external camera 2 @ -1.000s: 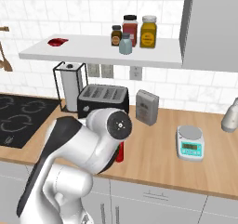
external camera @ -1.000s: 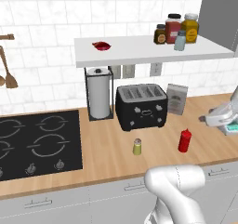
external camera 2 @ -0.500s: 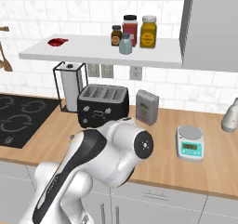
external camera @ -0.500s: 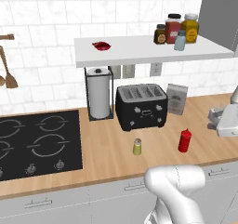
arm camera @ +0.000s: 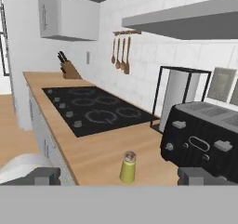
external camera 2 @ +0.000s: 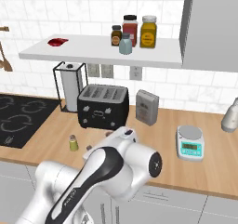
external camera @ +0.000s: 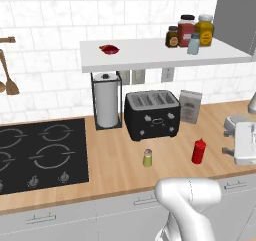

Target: Put the shaker and condiment bottle from the counter next to their counterparts in the cabinet.

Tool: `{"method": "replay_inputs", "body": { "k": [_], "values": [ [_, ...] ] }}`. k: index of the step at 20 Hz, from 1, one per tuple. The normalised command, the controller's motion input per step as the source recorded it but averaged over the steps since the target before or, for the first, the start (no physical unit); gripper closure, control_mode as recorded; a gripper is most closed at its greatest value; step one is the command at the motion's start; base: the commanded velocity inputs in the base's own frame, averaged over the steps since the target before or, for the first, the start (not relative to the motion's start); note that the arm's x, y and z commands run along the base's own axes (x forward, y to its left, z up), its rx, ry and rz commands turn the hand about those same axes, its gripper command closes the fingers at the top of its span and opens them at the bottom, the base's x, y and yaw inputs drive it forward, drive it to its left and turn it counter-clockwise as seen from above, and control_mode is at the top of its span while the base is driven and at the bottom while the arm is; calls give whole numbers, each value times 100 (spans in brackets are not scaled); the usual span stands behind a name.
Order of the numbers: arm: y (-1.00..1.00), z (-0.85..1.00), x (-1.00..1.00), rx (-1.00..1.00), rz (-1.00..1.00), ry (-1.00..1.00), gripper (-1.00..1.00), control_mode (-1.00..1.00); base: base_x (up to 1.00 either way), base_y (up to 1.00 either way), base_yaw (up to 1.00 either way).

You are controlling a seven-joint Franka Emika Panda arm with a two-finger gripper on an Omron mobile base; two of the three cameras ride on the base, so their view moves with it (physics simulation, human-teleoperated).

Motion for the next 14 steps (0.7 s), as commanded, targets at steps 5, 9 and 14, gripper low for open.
{"method": "replay_inputs", "body": {
  "k": [5,9,14],
  "values": [
    [-25,-26,11,8,3,0,-100,-100,0,0,0],
    [-37,-19,19,12,0,0,-100,-100,0,0,0],
    [-6,-21,3,4,0,0,-100,-100,0,0,0]
  ]
}}
